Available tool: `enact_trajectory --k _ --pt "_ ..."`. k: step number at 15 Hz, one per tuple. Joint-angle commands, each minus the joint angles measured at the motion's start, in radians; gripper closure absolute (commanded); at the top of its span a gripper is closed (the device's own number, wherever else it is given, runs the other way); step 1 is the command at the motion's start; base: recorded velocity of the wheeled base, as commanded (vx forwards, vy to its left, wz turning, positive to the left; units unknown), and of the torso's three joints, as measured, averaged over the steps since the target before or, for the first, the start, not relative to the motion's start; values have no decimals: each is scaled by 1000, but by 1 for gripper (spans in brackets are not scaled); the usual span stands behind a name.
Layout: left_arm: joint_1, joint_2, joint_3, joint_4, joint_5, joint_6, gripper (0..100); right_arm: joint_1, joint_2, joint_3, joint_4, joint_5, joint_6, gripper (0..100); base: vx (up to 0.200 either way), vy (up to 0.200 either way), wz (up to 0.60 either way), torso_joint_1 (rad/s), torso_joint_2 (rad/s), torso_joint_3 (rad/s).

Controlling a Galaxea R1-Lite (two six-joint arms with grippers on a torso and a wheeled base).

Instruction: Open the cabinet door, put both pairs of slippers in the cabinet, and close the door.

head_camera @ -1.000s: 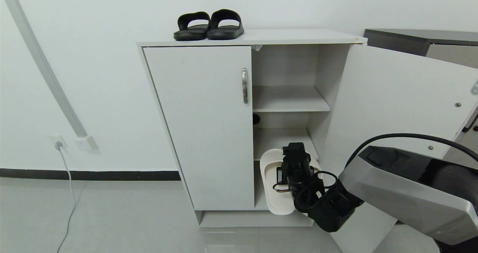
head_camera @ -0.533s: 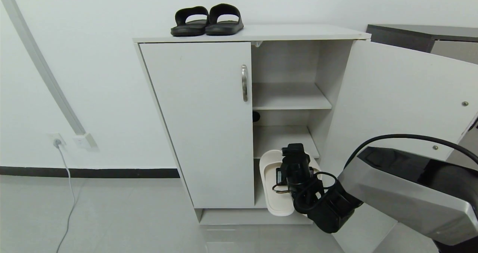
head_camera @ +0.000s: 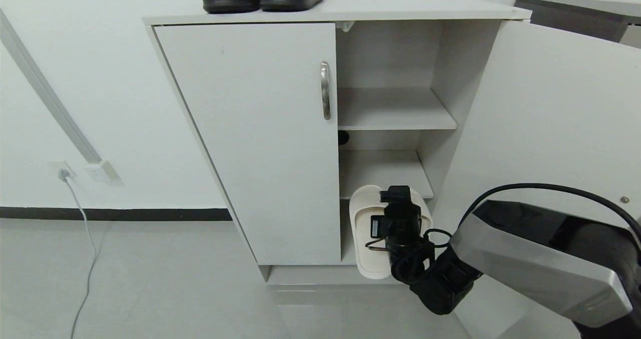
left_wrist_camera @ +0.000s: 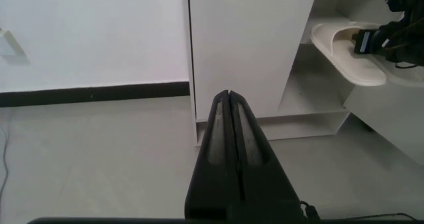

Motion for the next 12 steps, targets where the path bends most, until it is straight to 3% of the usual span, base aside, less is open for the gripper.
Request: enact_trajectory --k 1,4,10,12 --pt "0 1 0 0 0 1 100 -1 48 10 -91 -1 -73 100 0 0 0 12 2 -193" --pt "0 1 0 0 0 -1 100 -1 51 12 -129 -1 -96 100 0 0 0 5 5 -172" --pt "0 1 0 0 0 -1 100 -5 20 12 -132 2 -95 100 0 0 0 0 0 -10" --pt "0 1 0 0 0 1 100 -7 11 12 -132 2 -95 100 200 0 0 7 -5 2"
